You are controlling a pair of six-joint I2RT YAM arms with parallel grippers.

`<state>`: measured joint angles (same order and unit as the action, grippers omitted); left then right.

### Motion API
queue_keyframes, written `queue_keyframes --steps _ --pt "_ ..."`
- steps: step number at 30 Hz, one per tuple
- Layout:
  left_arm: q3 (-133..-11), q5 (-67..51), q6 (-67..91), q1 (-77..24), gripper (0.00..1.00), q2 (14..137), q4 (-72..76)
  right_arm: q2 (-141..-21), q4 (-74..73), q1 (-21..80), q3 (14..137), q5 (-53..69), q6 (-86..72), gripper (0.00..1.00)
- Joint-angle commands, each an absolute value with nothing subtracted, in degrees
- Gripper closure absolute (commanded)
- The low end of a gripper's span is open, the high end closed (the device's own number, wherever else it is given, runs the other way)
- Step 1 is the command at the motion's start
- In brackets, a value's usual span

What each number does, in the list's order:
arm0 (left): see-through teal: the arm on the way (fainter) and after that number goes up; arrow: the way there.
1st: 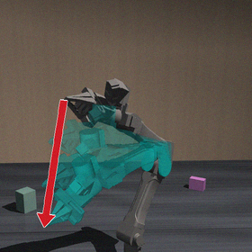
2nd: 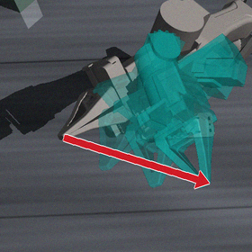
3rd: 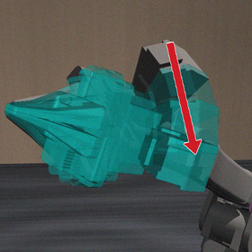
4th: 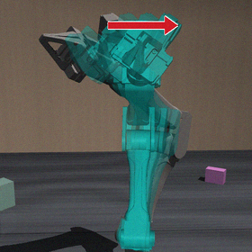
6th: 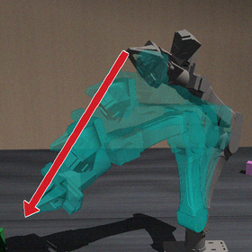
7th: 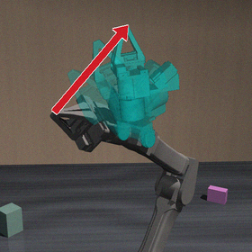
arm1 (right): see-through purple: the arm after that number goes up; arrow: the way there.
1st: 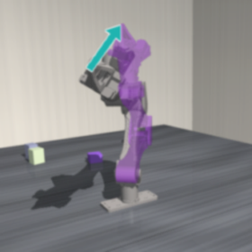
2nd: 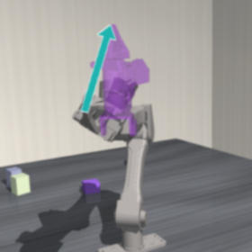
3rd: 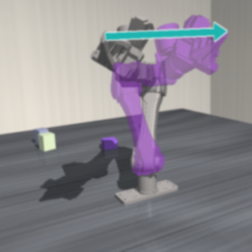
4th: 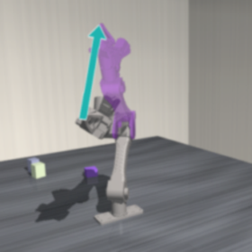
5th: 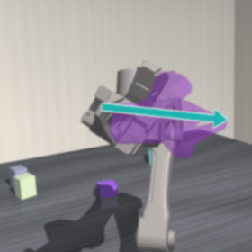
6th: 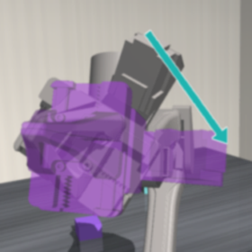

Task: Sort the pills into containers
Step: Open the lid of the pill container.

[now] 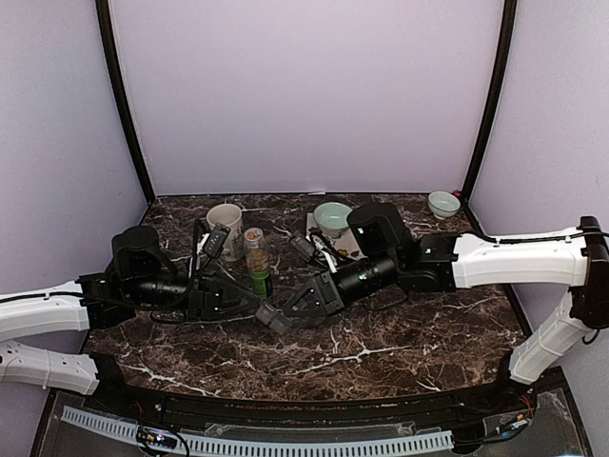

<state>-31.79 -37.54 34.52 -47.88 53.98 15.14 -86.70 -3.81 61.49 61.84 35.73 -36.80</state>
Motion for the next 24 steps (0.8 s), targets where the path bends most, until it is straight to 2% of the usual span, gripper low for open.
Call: queue_keyframes --steps 1,4,9,15,24 --pt "-31.89 -33.01 34.26 -47.81 0.56 52.66 13.24 -84.56 -1.18 60.72 60.68 35.68 -37.79 1.00" --pt "-31.33 -30.67 34.19 -47.81 0.44 51.50 11.36 -83.60 -1.62 60.28 60.08 34.91 -37.78 1.00" --pt "-30.82 -24.38 33.95 -47.81 0.32 48.83 7.00 -82.16 -2.73 59.32 59.01 33.44 -37.08 1.00" --pt "-29.89 -18.35 34.45 -47.81 0.31 44.79 3.21 -82.60 -6.75 58.40 59.94 31.00 -33.98 1.00" --pt "-29.33 -14.74 34.53 -47.81 0.31 40.61 -1.23 -90.67 -17.60 52.99 64.88 31.31 -23.37 1.00"
